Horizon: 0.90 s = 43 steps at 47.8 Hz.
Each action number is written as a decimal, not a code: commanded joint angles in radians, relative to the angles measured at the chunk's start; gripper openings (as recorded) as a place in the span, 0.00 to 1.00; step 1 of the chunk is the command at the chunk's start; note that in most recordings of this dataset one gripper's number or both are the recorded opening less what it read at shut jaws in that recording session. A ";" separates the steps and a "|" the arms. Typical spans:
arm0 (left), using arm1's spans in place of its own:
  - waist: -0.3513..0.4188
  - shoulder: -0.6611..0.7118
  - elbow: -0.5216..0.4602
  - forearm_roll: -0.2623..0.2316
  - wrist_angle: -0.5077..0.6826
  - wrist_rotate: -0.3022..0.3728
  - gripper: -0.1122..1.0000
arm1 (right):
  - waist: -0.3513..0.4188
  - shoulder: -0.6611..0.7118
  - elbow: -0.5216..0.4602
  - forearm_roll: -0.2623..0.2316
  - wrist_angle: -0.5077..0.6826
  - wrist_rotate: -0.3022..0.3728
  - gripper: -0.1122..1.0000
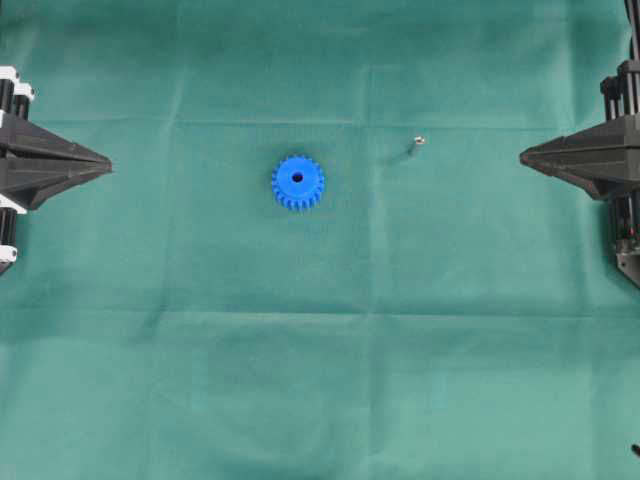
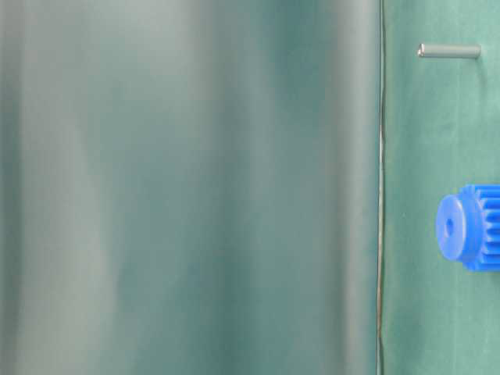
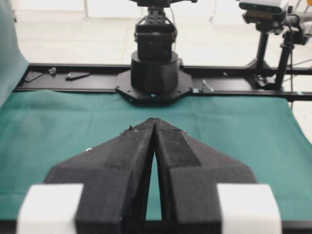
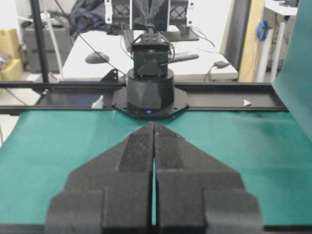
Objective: Insert the shaft placed at a random location into the center hole of the small gear at another random location.
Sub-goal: 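Move the right gripper to the silver shaft and grasp it upright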
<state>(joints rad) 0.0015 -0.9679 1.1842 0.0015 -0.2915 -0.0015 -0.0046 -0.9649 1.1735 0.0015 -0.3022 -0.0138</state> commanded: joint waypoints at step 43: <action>-0.012 0.015 -0.029 0.011 0.029 -0.014 0.10 | -0.232 0.522 0.014 -0.003 -0.179 -0.046 0.88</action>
<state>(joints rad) -0.0092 -0.9618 1.1766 0.0092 -0.2608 -0.0153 -0.2286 -0.5016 1.1965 -0.0015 -0.4188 -0.0353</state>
